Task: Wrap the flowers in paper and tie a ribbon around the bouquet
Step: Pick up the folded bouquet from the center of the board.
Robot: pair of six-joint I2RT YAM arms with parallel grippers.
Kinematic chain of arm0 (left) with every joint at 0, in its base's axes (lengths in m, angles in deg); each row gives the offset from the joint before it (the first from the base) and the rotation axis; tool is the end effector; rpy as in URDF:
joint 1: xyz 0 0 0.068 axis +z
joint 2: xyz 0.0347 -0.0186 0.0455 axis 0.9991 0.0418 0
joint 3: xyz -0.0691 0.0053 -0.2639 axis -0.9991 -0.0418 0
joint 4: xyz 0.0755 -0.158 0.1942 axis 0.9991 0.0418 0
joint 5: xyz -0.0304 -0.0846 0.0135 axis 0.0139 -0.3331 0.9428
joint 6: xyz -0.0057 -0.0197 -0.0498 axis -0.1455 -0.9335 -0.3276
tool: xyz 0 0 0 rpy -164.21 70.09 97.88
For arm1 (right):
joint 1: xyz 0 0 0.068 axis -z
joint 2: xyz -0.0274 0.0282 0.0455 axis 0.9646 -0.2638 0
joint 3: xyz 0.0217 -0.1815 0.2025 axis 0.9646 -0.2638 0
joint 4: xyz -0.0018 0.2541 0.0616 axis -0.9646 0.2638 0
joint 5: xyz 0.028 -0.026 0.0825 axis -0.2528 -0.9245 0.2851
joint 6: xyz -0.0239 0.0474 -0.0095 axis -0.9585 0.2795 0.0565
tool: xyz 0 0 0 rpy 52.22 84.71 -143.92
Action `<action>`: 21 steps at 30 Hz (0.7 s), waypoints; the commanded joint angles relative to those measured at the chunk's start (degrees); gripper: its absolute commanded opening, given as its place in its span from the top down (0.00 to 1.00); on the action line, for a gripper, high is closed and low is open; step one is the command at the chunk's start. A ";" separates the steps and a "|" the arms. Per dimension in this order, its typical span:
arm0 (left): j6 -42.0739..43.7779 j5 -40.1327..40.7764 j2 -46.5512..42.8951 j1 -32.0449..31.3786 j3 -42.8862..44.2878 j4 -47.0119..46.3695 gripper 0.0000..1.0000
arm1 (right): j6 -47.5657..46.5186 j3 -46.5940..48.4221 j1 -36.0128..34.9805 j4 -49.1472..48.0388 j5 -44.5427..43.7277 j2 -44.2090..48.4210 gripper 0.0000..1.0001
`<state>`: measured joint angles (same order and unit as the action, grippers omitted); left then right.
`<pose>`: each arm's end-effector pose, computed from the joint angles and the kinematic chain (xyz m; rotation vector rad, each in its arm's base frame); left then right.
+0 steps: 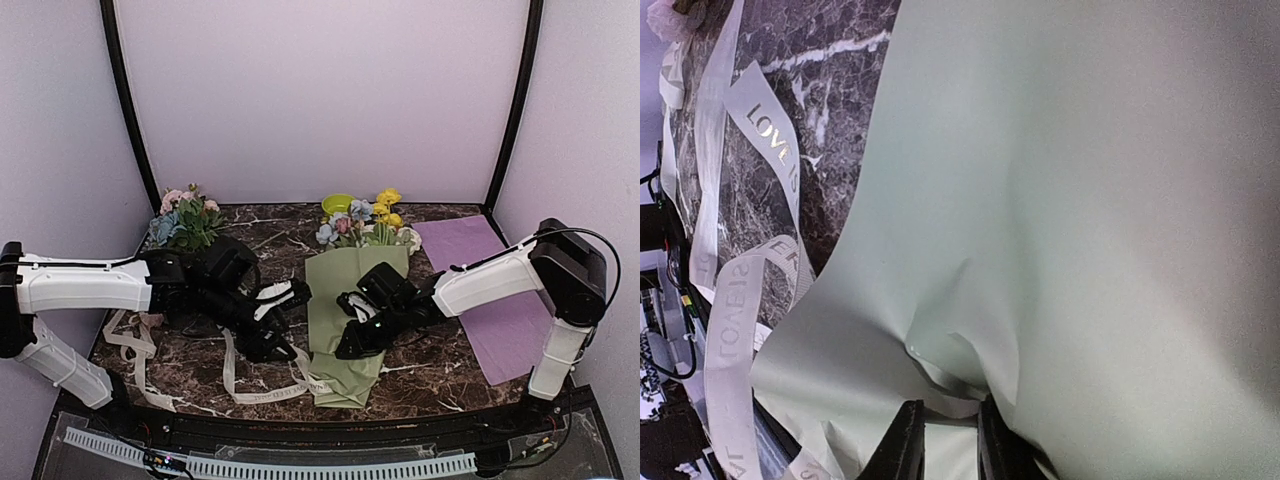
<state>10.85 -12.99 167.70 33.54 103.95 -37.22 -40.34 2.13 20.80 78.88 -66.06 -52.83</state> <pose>0.1594 -0.2441 0.2379 1.4575 1.9815 -0.8530 0.1911 0.2832 0.1313 -0.5619 2.7657 0.9702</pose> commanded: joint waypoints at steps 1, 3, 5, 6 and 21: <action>3.54 5.48 -0.19 -3.59 0.01 -0.78 0.28 | 0.54 -1.26 -0.32 3.01 -4.17 -0.60 0.80; 4.78 7.24 0.90 -6.11 -0.27 -3.03 0.31 | 0.54 -1.01 -0.37 3.20 -4.38 -0.55 0.80; 3.51 11.00 2.33 -7.10 -1.86 -9.99 0.41 | 0.91 -1.27 -0.40 2.79 -3.98 -0.42 0.80; 2.29 12.82 3.32 -7.18 -3.05 -14.71 0.50 | 1.16 -1.41 -0.41 2.35 -3.73 -0.31 0.80; 4.51 13.86 20.50 -12.65 -2.01 -21.73 0.54 | 2.82 -1.11 -0.41 2.20 -3.32 1.73 0.80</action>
<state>14.87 1.22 188.11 21.23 101.70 -58.67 -38.02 1.96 20.64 78.68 -66.94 -52.48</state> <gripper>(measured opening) 0.461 0.200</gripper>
